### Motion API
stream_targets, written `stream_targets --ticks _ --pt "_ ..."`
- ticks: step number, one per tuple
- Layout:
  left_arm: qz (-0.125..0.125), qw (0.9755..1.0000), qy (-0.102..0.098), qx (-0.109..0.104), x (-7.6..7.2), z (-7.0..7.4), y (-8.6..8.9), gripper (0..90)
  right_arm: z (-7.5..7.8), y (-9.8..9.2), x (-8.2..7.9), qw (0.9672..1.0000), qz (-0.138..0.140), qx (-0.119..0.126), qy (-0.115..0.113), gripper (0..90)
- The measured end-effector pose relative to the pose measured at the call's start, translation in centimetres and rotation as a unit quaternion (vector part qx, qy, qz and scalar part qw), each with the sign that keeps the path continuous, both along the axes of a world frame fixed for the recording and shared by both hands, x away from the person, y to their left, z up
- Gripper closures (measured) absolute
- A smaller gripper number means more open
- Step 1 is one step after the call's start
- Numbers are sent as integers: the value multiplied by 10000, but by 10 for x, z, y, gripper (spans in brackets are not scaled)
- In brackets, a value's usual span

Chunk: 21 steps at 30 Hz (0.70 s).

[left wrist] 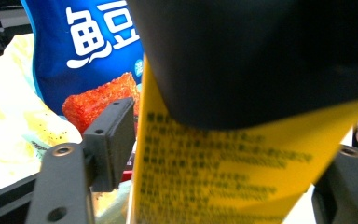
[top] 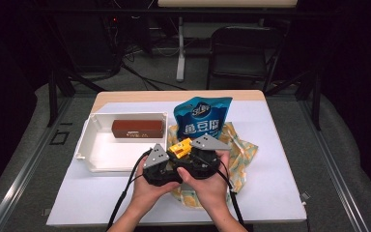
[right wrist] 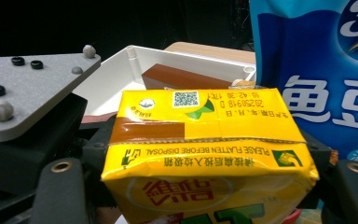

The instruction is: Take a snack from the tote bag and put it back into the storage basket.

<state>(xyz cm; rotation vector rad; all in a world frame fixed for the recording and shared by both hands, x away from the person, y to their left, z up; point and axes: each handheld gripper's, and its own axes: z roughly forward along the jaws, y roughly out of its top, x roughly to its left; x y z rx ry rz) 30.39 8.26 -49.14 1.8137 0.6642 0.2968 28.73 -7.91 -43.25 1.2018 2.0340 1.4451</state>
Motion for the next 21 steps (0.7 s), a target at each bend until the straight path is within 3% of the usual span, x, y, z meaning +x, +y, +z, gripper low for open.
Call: stream_targets --ticks 3,4,5,6,7,9,12,14,17,21 --pt "68 10000 -35 -21 -1 -1 0 415 -1 1 0 10000 17 57 46 286" --pt "-50 10000 18 -45 0 -1 1 433 -1 1 0 10000 20 72 63 286" --pt "53 10000 -29 -29 -1 -1 0 435 -1 2 -1 10000 29 80 51 286" --pt "-38 10000 -24 -26 -1 -1 0 444 -1 2 -1 10000 7 82 36 286" --pt "61 10000 -56 5 -2 -1 -1 449 -1 3 -1 10000 10 58 33 286" --pt "-32 9999 -60 81 -2 -1 0 458 -1 3 -1 10000 6 33 64 285" --pt "53 9997 -172 159 -4 -1 0 481 -3 3 -1 10000 52 10 58 279" --pt "22 9998 -117 140 -4 -1 2 489 -3 4 0 9999 111 12 36 267" --pt "46 9998 -44 189 -2 -4 5 493 2 4 0 9999 121 50 -66 154" --pt "103 9999 73 95 1 -7 13 495 8 -4 -1 9996 160 148 -159 130"
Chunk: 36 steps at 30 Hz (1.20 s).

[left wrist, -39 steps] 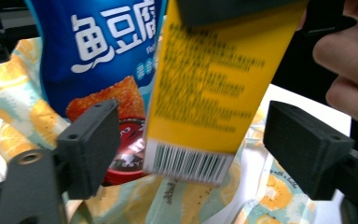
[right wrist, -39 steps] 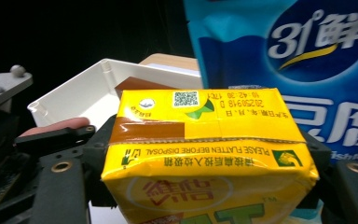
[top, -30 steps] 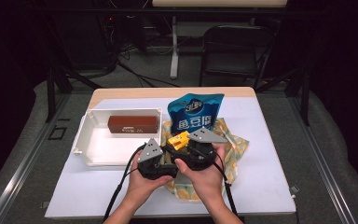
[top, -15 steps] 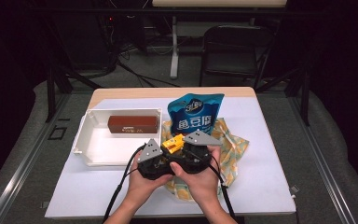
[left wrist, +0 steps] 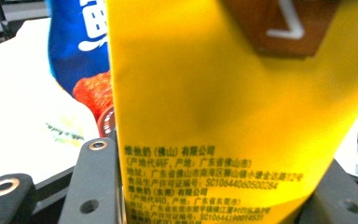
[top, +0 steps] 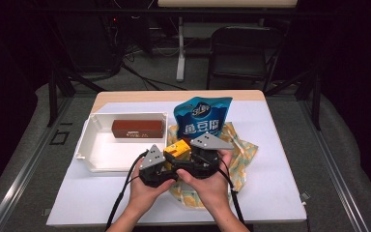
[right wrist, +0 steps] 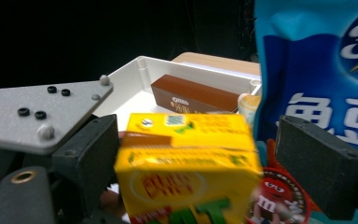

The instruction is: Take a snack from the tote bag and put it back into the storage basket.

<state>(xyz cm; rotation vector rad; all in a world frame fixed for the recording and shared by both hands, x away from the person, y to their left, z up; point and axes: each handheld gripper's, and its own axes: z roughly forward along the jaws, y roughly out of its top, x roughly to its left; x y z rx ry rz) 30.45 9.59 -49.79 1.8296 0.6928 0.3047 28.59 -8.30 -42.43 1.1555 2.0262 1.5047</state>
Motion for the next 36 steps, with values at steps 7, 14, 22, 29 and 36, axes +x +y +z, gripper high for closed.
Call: stream_targets --ticks 7,14,22,29,36 --pt "168 9998 81 -45 5 0 12 495 3 -13 -4 9997 126 178 -107 100" --pt "290 9994 97 -134 9 -1 30 495 3 -24 -5 9997 51 156 -161 105" --pt "647 9976 -101 -236 11 -2 50 496 -11 -46 -3 9998 -176 60 -73 117" --pt "803 9963 -99 -292 17 -7 68 494 -25 -71 -4 9990 -447 36 5 132" --pt "1006 9945 -152 -256 24 -12 81 497 -37 -102 -10 9977 -669 53 25 138"
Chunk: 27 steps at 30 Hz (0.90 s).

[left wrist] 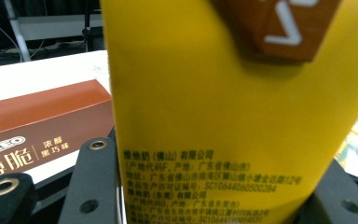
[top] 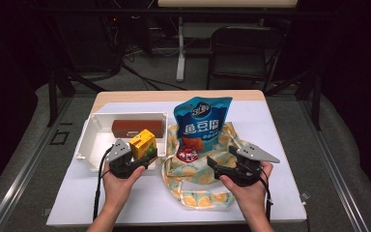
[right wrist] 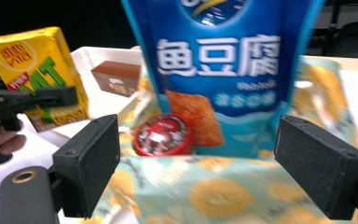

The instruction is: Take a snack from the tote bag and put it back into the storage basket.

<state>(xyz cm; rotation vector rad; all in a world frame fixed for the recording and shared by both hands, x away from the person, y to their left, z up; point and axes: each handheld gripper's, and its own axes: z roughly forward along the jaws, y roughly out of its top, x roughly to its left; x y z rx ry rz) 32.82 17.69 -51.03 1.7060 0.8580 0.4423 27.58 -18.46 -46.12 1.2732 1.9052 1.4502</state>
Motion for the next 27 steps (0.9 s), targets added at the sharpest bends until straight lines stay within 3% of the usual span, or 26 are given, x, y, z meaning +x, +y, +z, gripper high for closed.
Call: stream_targets --ticks 4,7,11,14,20,25,27 --pt "44 9999 -20 -130 4 -3 6 499 -7 -17 -4 9999 -149 -30 -8 140" --pt "154 9999 -39 -11 6 -6 8 500 -14 -30 -7 9996 -296 -25 -3 141" --pt "267 9996 92 67 9 -11 10 500 -25 -46 -11 9989 -471 -35 64 143" --pt "318 9993 185 -25 14 -17 12 500 -28 -57 -13 9983 -575 -19 69 145" --pt "429 9979 485 50 24 -28 10 500 -34 -63 -15 9980 -634 -49 60 146" --pt "569 9962 607 251 32 -37 5 499 -38 -62 -15 9981 -605 -113 68 149" --pt "608 9954 697 238 37 -41 5 499 -40 -61 -14 9981 -588 -145 99 150"
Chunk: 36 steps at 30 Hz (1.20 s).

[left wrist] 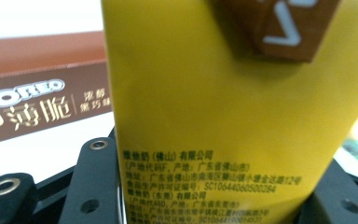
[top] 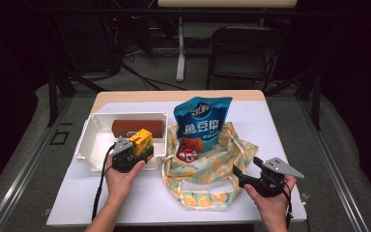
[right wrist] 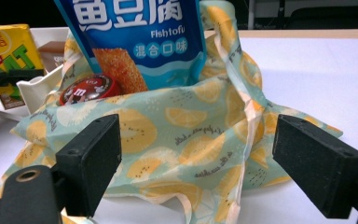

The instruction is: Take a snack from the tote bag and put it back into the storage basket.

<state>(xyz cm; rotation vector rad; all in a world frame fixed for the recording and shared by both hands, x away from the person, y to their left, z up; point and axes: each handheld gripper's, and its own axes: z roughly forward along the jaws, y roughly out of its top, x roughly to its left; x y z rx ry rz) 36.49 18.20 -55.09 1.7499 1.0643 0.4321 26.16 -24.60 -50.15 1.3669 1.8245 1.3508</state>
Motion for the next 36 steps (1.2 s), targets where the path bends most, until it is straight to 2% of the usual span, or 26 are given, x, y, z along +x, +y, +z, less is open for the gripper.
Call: stream_targets --ticks 3,9,12,14,17,21,24,26,29,31,33,34,36 --pt "105 9999 104 78 6 -4 0 499 -3 2 1 10000 35 -32 4 150" --pt "197 9997 147 93 14 -10 -1 498 -5 0 2 10000 5 -7 55 152" --pt "188 9995 180 203 16 -10 -2 497 -5 -1 2 10000 -24 -34 59 152" --pt "203 9990 210 348 15 -12 -5 497 -5 -2 2 10000 -24 -36 63 153" --pt "176 9985 134 509 14 -12 -7 495 -6 -3 2 10000 -49 -35 53 154" --pt "203 9979 122 596 12 -12 -10 486 -6 -4 2 10000 -75 -12 61 155" --pt "148 9977 239 615 12 -11 -8 463 -6 -5 2 9999 -88 -7 73 156" --pt "118 9971 318 686 11 -11 -7 398 -6 -6 2 9999 -96 -13 95 157" --pt "112 9974 367 614 7 -9 -3 281 -7 -5 2 9999 -82 -12 98 157" --pt "107 9984 380 402 3 -5 0 223 -7 -5 2 9999 -59 11 96 156" --pt "152 9990 284 318 -5 2 5 212 -7 -4 2 9999 -52 1 93 155" --pt "101 9995 248 195 -12 5 9 220 -7 -4 1 9999 -46 -13 93 154" --pt "132 9998 97 144 -24 9 16 264 -7 -4 1 9999 -40 -19 94 154"
